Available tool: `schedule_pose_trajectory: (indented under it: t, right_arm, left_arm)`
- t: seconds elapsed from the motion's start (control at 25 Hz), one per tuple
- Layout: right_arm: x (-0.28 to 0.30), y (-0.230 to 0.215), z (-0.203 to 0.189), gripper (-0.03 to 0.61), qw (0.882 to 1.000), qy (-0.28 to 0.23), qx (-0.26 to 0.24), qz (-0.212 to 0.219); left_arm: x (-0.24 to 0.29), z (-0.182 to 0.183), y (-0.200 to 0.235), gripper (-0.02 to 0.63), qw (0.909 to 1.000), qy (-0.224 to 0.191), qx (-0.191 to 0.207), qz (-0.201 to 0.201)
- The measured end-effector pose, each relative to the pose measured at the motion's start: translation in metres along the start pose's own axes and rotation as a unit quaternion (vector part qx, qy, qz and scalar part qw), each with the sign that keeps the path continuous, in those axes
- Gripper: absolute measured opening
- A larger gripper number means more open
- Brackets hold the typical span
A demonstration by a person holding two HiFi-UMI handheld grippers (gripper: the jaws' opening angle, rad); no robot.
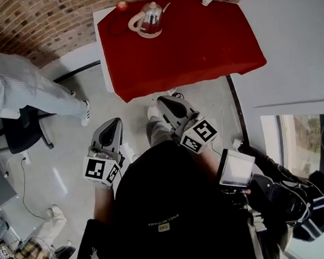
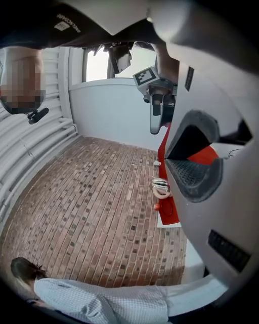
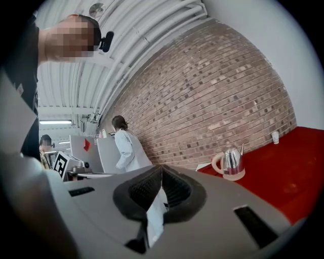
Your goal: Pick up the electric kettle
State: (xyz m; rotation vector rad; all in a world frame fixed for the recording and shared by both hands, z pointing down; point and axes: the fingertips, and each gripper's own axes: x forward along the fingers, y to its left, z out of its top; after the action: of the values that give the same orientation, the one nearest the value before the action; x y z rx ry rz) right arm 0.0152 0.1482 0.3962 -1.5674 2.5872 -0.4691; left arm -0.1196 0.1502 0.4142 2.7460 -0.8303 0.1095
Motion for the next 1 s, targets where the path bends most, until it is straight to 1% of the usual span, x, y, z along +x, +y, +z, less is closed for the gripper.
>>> schedule_pose_trajectory:
  t: [0.24,0.48,0.68,1.0]
  right_arm:
    - [0.029,-0.049,0.012,0.009,1.000,0.010,0.008,0.000]
    - [0.050,-0.093,0.022,0.009,1.000,0.017,0.016,0.011]
    - [0.067,-0.128,0.032,0.009,0.999,0.021,0.024,0.029]
    - [0.097,-0.183,0.042,0.011,0.998,0.023,0.044,0.050]
  left_arm:
    - [0.050,0.011,0.027,0.006,0.9999,0.012,-0.010,0.006]
    - [0.101,0.022,0.041,0.006,0.9996,0.020,-0.011,0.014]
    - [0.139,0.029,0.051,0.006,0.9992,0.027,-0.016,0.026]
    - [0.195,0.039,0.068,0.006,0.9981,0.040,-0.009,0.045]
